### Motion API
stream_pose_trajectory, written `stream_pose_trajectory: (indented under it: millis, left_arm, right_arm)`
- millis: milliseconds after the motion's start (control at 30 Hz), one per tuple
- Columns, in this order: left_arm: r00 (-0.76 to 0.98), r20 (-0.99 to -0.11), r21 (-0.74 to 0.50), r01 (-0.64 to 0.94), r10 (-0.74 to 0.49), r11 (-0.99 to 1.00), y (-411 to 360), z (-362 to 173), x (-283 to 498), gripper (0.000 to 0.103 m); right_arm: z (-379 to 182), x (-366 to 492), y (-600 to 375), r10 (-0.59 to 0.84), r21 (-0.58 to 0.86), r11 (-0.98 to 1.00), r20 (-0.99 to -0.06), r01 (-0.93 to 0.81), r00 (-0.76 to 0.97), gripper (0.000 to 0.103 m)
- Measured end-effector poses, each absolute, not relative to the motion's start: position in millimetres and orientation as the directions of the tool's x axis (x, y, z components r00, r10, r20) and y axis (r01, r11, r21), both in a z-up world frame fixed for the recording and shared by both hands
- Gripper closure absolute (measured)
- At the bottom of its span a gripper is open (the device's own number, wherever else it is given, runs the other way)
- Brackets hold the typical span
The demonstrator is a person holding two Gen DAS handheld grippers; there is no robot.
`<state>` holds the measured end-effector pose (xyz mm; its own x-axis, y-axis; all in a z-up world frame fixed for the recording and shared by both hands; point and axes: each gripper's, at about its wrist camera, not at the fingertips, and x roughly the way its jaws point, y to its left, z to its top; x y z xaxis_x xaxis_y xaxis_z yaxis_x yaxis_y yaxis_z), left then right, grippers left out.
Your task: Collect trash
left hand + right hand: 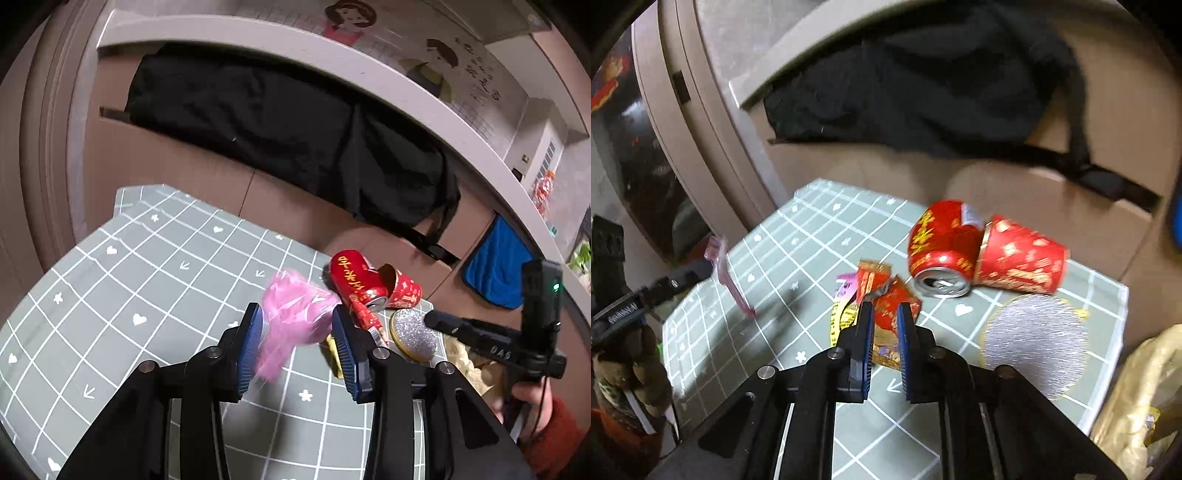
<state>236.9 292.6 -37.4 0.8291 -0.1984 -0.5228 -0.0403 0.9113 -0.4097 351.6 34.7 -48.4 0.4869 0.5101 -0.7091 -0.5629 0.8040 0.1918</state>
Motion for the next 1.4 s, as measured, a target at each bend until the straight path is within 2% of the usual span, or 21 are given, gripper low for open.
stream_pose_trajectory:
  millis: [67,133,200,233,367,600,667,733,867,967,1133,1267,1333,1400]
  left_arm:
    - [0.831,-0.520,-0.411,-0.039,-0.199,0.911,287.6,-35.6,234.9,0.063]
    - [0.831,-0.519,-0.413,-0.040,-0.199,0.910,284.5,-35.2,234.0,0.063]
    - [0.831,-0.521,-0.410,-0.040,-0.197,0.911,281.6,-36.4,233.3,0.064]
    - [0.830,-0.523,-0.406,-0.042,-0.194,0.913,281.0,-37.3,233.4,0.064]
    - [0.806,-0.563,-0.364,-0.044,-0.182,0.930,282.6,-49.1,237.6,0.064]
    - [0.774,-0.610,-0.376,-0.098,-0.167,0.922,307.8,-77.6,238.9,0.063]
    - [0.767,-0.619,-0.373,-0.100,-0.168,0.922,311.8,-81.8,240.8,0.062]
    - [0.757,-0.632,-0.350,-0.084,-0.169,0.933,312.7,-84.5,245.8,0.055]
    - [0.729,-0.657,-0.236,0.045,-0.194,0.971,301.0,-89.6,273.6,0.052]
    - [0.683,-0.706,-0.143,0.125,-0.189,0.982,290.7,-98.1,304.3,0.050]
    - [0.611,-0.784,-0.033,0.143,-0.114,0.989,281.8,-116.9,342.1,0.047]
    - [0.587,-0.804,-0.038,0.118,-0.101,0.992,284.8,-125.7,352.8,0.047]
    - [0.581,-0.808,-0.063,0.071,-0.092,0.995,289.9,-126.6,352.4,0.053]
    - [0.587,-0.803,-0.105,0.028,-0.102,0.994,296.7,-124.0,347.3,0.053]
  right_arm:
    - [-42.0,345.7,27.3,0.509,0.183,0.808,-0.697,-0.561,0.505,0.091]
    - [-41.7,342.9,22.3,0.524,0.200,0.802,-0.689,-0.563,0.501,0.085]
    - [-44.5,341.1,22.7,0.539,0.218,0.792,-0.688,-0.570,0.486,0.055]
    - [-47.6,341.0,24.3,0.546,0.226,0.789,-0.684,-0.571,0.484,0.053]
    - [-61.1,343.4,41.6,0.546,0.229,0.784,-0.695,-0.577,0.467,0.053]
    - [-88.5,361.0,79.3,0.498,0.159,0.789,-0.732,-0.594,0.465,0.053]
    - [-97.4,372.0,82.3,0.480,0.165,0.810,-0.740,-0.563,0.472,0.053]
    - [-103.4,381.1,79.8,0.448,0.159,0.838,-0.747,-0.522,0.491,0.053]
    - [-104.9,385.7,61.1,0.469,0.225,0.850,-0.735,-0.476,0.489,0.053]
    - [-100.8,380.5,46.7,0.462,0.218,0.855,-0.731,-0.470,0.503,0.053]
    - [-84.0,357.3,31.2,0.485,0.188,0.833,-0.700,-0.521,0.524,0.052]
    - [-73.7,326.7,35.7,0.522,0.124,0.778,-0.672,-0.616,0.525,0.051]
    - [-73.7,317.7,43.1,0.554,0.140,0.747,-0.673,-0.650,0.491,0.051]
    - [-77.5,312.8,52.9,0.573,0.165,0.727,-0.681,-0.667,0.456,0.051]
